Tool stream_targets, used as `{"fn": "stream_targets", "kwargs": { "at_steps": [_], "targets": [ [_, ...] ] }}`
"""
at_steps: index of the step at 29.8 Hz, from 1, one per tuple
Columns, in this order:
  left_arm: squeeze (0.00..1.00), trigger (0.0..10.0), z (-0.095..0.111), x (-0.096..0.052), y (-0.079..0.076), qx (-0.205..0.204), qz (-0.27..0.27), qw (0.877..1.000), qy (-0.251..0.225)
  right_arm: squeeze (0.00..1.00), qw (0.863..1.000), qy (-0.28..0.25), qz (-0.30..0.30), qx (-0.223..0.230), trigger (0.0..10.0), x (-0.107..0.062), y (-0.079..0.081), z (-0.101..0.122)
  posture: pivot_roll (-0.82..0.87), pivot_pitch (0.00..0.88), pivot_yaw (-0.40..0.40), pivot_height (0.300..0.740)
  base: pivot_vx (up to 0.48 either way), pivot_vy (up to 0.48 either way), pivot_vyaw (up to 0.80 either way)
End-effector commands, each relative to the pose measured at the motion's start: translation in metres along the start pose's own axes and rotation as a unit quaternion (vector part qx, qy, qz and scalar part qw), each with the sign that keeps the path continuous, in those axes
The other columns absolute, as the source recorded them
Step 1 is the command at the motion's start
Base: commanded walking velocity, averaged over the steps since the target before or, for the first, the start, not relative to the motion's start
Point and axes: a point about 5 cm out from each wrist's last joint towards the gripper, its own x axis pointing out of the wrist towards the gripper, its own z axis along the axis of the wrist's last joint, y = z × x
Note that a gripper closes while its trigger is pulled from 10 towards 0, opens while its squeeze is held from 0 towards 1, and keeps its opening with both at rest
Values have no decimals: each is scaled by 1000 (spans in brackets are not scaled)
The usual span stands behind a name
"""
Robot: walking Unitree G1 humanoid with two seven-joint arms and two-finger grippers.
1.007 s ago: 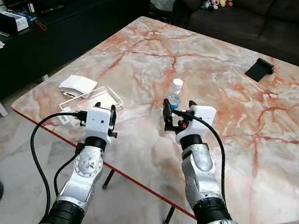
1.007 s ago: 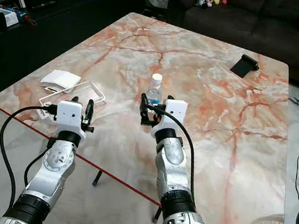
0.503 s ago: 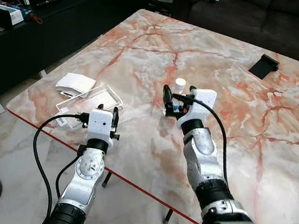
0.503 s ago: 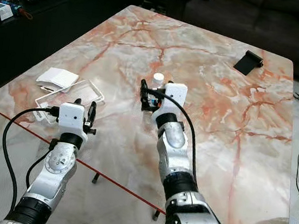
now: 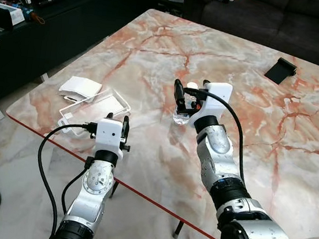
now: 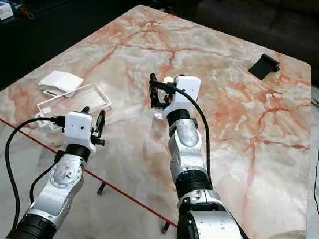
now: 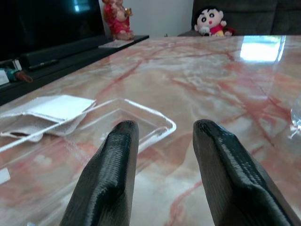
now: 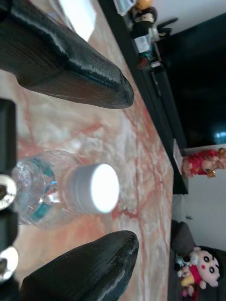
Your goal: Picking trash to rubbish bin
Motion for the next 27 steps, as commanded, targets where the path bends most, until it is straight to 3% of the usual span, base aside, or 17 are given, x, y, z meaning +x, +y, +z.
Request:
{"fn": "stream_targets", "kwargs": {
  "at_steps": [1,14,27],
  "targets": [
    [0,10000,3,-2,0,-4,-1,1000,-5,0,1000,-4,8,-6,10000,3,1,4,138,191,-46,740,0,0,0],
    [0,10000,19,-2,0,6,-8,1000,-30,0,1000,-14,15,-6,10000,15,5,18,157,199,-50,740,0,0,0],
    [0,10000,23,-5,-1,8,-14,999,-28,0,1000,1,16,-7,10000,14,6,11,171,196,-55,740,0,0,0]
  ]
}}
